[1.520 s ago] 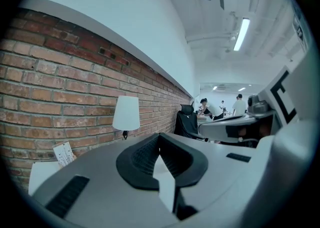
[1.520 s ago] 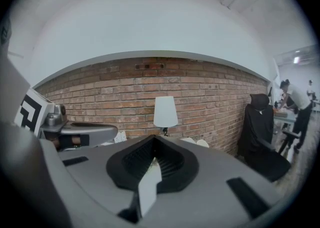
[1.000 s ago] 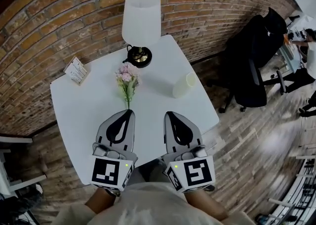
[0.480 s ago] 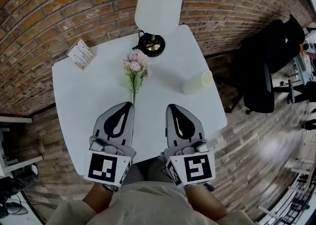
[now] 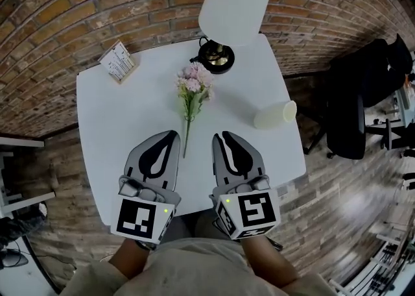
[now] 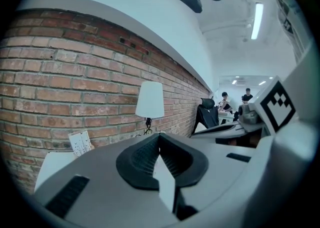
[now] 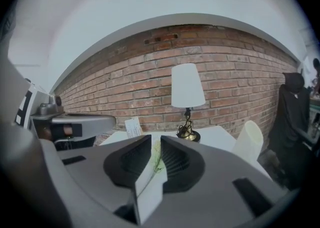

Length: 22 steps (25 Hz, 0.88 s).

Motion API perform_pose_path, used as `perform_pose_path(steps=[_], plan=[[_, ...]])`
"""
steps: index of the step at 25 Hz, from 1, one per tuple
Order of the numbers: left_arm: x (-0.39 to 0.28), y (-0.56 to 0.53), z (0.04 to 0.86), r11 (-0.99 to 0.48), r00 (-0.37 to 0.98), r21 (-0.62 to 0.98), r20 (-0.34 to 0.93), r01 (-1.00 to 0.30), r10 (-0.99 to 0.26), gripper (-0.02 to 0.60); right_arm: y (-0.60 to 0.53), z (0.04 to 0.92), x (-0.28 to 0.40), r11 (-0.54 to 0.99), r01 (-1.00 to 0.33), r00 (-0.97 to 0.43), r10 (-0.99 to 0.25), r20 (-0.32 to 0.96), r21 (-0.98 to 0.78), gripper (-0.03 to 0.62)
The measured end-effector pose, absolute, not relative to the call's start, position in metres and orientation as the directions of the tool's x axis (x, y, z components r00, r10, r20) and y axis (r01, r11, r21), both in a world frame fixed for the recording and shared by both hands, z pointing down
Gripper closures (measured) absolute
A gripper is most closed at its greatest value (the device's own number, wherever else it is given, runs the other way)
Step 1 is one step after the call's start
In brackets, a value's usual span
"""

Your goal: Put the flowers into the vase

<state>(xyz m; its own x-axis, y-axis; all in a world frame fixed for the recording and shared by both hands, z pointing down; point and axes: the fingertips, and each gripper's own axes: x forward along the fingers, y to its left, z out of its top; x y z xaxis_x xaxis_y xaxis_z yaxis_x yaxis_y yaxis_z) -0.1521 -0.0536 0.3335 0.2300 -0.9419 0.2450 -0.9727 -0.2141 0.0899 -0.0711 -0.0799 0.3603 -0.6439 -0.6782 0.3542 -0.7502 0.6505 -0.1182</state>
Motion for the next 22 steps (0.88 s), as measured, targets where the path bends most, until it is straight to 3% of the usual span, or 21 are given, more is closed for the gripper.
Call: perform_pose_path(steps=[22], plan=[[-0.193,-0.069,0.379,-0.157,0.196,0.137,0.345,-0.978,-0.918,0.574,-0.111,0.458,-0.126,0.648,-0.746,-0.588,-0.532,0.609,-0.154,0.499]])
